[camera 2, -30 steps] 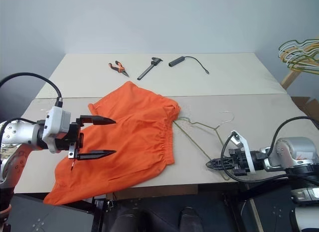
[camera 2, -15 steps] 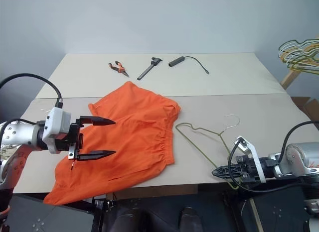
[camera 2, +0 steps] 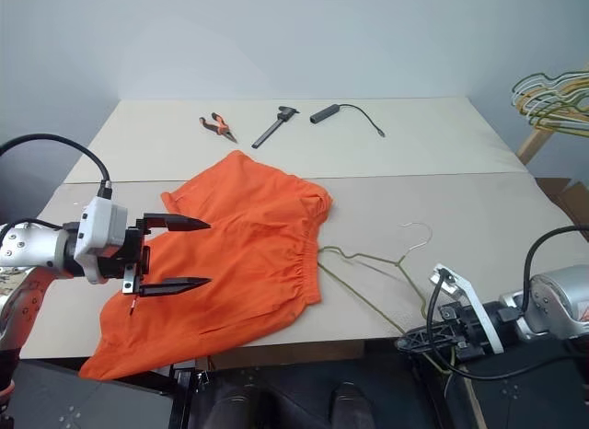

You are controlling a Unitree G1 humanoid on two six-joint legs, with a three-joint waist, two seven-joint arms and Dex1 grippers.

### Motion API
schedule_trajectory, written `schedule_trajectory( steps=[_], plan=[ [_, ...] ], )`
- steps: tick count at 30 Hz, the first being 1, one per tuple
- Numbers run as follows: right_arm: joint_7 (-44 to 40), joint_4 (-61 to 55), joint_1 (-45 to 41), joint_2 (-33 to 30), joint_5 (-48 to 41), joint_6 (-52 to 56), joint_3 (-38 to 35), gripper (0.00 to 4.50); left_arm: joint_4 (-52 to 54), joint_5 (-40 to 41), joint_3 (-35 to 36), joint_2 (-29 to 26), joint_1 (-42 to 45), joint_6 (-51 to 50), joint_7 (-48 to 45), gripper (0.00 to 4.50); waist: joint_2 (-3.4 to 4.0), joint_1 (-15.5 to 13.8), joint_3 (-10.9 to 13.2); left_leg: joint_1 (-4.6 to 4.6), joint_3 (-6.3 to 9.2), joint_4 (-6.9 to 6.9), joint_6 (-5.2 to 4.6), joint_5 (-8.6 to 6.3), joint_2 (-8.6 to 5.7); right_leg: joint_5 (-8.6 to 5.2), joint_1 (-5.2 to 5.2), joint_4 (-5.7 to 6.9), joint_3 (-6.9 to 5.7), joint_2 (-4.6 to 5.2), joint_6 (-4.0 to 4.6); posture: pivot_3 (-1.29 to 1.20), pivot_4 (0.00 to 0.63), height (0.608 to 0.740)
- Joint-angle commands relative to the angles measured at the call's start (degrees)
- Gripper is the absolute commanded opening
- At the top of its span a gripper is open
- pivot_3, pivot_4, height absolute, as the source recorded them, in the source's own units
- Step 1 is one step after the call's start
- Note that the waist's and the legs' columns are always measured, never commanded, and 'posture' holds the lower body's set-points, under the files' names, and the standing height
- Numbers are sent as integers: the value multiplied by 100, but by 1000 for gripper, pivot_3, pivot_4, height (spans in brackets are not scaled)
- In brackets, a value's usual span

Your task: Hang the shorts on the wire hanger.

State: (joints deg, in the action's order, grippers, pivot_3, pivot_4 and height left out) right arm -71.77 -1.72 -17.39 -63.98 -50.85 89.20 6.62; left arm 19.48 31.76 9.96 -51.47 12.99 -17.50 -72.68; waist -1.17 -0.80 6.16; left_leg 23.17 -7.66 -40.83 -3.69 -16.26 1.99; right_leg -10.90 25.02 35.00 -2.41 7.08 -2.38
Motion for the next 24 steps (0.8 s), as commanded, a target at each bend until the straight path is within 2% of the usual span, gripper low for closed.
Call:
schedule_trajectory(
  steps=[1,7,12,15,20,24],
  plan=[
    [203,190,-353,303,-109,242,-109,0,201,114,117,-11,-23,65,51,4475,-1,0,0,0,0,0,0,0,0,0,0,0,0,0,0,59,118,740],
    [551,571,-652,786,-159,330,-207,0,231,108,115,-6,-27,52,76,4475,0,-9,3,2,-1,1,1,0,-2,1,1,0,-1,0,0,61,118,740],
    [680,1014,-624,907,-524,330,-1026,0,265,130,161,-48,-43,22,78,4475,2,-38,4,4,-1,0,0,0,-5,4,0,-1,-2,0,-6,68,114,740],
    [548,967,-349,759,-1012,330,-1440,0,284,137,177,-56,-73,21,77,4475,1,-60,4,4,-1,1,0,0,-4,6,0,-2,-3,0,-8,61,110,740],
    [743,239,-81,743,-1019,330,-1067,0,162,96,84,-40,54,75,28,4475,2,-45,3,3,-1,3,-1,0,-3,5,0,0,-5,0,-9,48,102,740],
    [920,469,-165,903,-918,303,-1193,0,116,89,49,-42,165,67,-2,4475,1,-1,3,-1,0,1,0,0,-3,6,-4,0,-3,0,-7,51,99,740]
  ],
)
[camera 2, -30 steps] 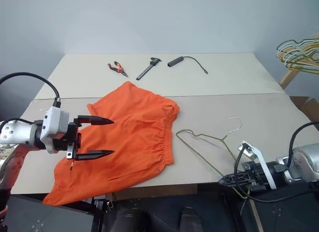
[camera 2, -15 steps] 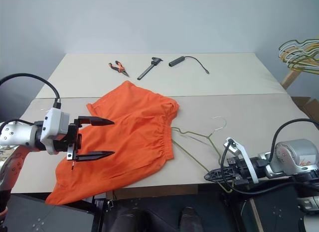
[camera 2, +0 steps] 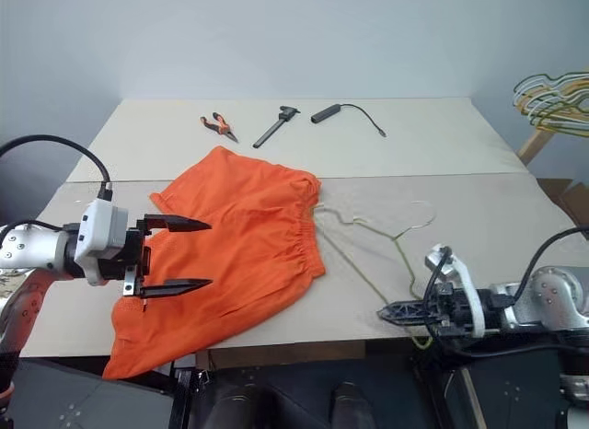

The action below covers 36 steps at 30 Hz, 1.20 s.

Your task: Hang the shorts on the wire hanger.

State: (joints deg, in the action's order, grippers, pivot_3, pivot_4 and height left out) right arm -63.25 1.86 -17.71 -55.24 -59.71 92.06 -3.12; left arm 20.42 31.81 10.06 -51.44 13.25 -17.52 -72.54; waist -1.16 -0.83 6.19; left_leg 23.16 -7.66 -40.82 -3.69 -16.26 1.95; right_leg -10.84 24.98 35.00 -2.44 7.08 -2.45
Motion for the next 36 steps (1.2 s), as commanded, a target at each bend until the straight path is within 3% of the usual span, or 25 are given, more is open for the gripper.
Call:
schedule_trajectory(
  steps=[1,8,25,32,36],
  plan=[
    [128,219,-152,39,30,5,-266,0,24,88,45,-50,143,63,-24,4475,0,1,0,1,0,0,0,0,0,0,0,0,1,0,0,51,100,740],
    [577,599,-257,0,737,-366,43,0,139,108,35,-37,16,37,-42,4475,0,-1,0,4,-4,1,11,6,-6,0,3,-2,-1,0,-3,46,101,740],
    [-662,420,-1007,-49,776,-638,1231,0,285,120,57,9,-143,3,81,4475,1,6,2,4,-1,1,-1,-1,0,-1,4,-3,1,-1,-2,69,118,740],
    [-1182,-785,-582,-762,615,-650,1703,0,381,202,232,-101,-242,-73,146,4475,4,-32,14,8,4,2,-1,-1,5,-6,8,-3,-3,3,6,79,125,740],
    [-1133,-1218,-314,-870,597,-694,1731,0,421,252,250,-130,-281,-85,172,4475,3,-45,17,6,4,2,-1,-2,8,-10,8,-3,-2,3,12,78,126,740]
  ],
)
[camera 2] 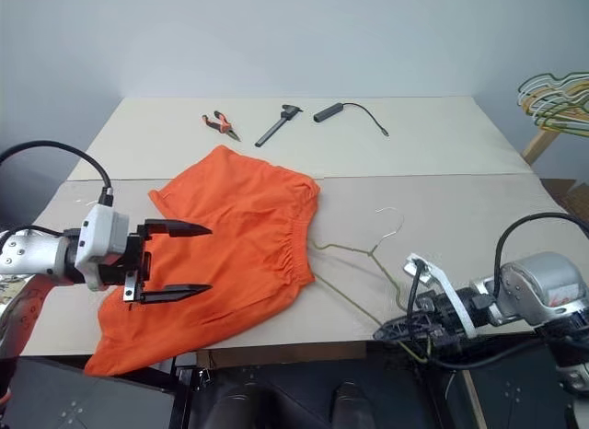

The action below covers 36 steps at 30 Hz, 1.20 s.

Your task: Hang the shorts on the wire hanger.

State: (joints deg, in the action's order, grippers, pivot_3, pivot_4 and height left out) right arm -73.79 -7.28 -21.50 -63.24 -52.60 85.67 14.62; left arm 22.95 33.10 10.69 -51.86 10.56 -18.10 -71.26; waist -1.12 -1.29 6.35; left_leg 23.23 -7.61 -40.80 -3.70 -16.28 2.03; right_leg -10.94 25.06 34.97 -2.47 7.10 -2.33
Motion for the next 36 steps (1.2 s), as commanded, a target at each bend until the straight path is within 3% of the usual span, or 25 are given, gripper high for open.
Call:
schedule_trajectory(
  steps=[1,5,9,15,23,29,36],
  plan=[
    [-42,-340,73,-35,-137,-28,-68,0,153,119,181,-91,-11,-16,39,4475,1,1,2,0,-1,0,0,0,0,-3,0,0,1,0,5,76,126,740],
    [581,245,-245,668,111,290,3,0,26,85,92,-92,91,38,7,4475,-8,25,5,-8,-2,-2,1,0,2,-8,-4,3,2,-1,18,68,125,740],
    [1357,1546,-705,1645,520,522,-380,0,-86,30,26,-92,178,137,-58,4475,-6,24,7,-3,-5,-1,7,4,-5,-6,0,3,4,-2,21,68,120,740],
    [1692,2233,-1069,2242,507,507,-1130,0,-97,33,51,-109,157,175,-95,4475,-6,-16,7,3,-8,0,26,16,-10,11,-1,-1,-1,-4,-11,70,117,740],
    [1089,921,-740,1683,15,608,-595,0,-99,15,75,-103,132,199,-89,4475,-2,-14,10,6,-4,4,18,11,-8,10,2,0,-5,-4,-12,73,115,740],
    [1184,1442,-1159,1799,496,277,-173,0,-114,-30,-38,-35,186,214,-65,4475,-2,61,10,-2,-6,3,8,6,-9,10,-2,1,-2,-4,-6,67,113,740],
    [811,-287,-602,1191,-275,609,-217,0,-71,-53,-93,12,101,258,-56,4475,-2,17,10,10,1,6,33,12,-6,9,4,-1,-15,-4,-13,57,107,740]
  ],
)
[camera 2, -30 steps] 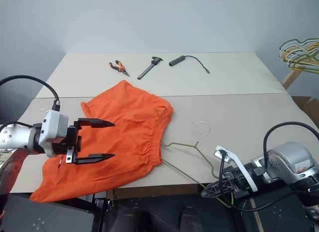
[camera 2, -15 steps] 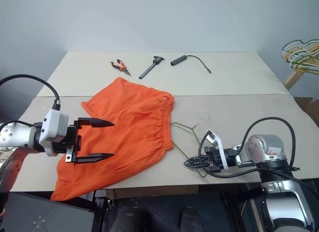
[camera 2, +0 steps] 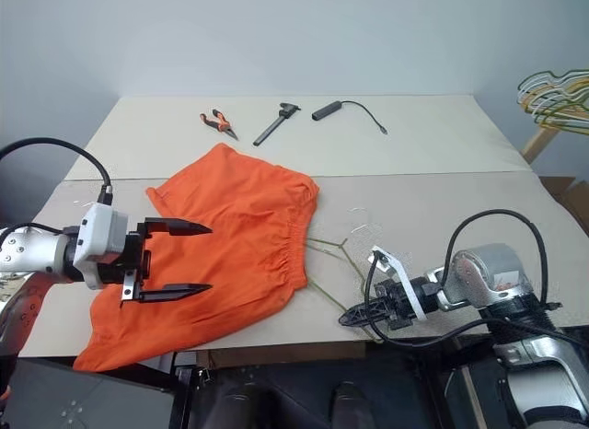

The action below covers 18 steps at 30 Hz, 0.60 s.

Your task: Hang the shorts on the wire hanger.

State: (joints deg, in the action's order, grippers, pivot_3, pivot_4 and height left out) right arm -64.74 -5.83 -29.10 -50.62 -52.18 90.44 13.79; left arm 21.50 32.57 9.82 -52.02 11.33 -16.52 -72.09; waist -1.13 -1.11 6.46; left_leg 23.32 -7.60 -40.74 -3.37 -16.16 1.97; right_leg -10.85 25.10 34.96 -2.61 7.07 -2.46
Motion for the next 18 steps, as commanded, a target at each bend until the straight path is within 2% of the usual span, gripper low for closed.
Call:
schedule_trajectory(
  steps=[1,4,10,15,18],
  plan=[
    [-57,-457,191,-64,-342,142,-165,0,98,9,-18,42,10,94,35,4475,-2,3,-1,0,1,0,3,-3,0,0,-2,-2,-1,0,0,55,107,740],
    [128,-250,186,55,-208,104,-146,0,132,13,-54,65,13,75,34,4475,-2,18,-1,-1,-2,-2,-7,-10,-1,0,-2,-3,4,4,0,49,106,740],
    [911,1232,-277,703,514,3,-299,0,139,21,-165,27,71,24,-41,4475,-2,47,-2,-12,-9,-7,-14,-13,-2,2,-3,5,6,0,7,45,98,740],
    [1023,1129,-269,834,441,147,-434,0,133,-303,-372,-4,-112,245,-131,4475,-1,33,-3,-6,-5,-5,8,0,-1,2,-3,4,4,-6,4,41,92,740],
    [1082,1053,-206,886,381,193,-548,0,104,-554,-533,68,-193,316,28,3872,-1,40,-3,-2,-7,-5,13,2,-2,2,-3,0,5,-6,3,36,91,740]
  ],
)
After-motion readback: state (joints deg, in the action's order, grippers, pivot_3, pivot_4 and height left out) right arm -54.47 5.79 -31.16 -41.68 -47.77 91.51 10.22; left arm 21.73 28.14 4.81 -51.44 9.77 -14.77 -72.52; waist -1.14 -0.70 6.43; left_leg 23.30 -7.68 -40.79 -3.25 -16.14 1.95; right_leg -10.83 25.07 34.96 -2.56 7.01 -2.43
